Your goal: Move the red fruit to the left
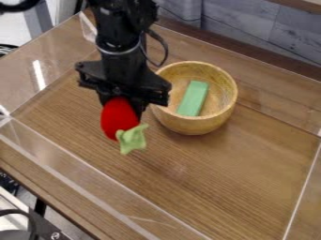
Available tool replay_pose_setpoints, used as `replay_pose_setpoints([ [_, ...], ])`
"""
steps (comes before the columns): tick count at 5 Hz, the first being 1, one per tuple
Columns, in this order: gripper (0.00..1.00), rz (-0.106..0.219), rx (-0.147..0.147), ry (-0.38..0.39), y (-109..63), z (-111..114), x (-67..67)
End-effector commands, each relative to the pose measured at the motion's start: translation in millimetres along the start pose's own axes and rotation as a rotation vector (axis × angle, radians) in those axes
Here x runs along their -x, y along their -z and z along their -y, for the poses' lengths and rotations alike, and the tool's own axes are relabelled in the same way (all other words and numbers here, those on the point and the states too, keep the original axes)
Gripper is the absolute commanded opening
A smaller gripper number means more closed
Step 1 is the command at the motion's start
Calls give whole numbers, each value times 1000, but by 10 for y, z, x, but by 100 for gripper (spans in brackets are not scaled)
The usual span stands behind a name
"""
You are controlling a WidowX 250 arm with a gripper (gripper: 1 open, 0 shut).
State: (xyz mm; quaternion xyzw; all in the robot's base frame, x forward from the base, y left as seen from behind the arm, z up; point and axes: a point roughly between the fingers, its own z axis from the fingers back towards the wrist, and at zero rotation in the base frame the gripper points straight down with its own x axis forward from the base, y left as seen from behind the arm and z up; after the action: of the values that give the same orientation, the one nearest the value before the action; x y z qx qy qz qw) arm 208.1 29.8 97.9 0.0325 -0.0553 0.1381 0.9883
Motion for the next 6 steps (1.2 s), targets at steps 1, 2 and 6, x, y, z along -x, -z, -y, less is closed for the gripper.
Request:
replay_pose_setpoints([
  [1, 0, 48, 8, -81, -178, -102, -249],
  [2, 0, 51, -4, -163, -174, -295, -415],
  [6, 0, 28, -14, -129, -50, -514, -507],
])
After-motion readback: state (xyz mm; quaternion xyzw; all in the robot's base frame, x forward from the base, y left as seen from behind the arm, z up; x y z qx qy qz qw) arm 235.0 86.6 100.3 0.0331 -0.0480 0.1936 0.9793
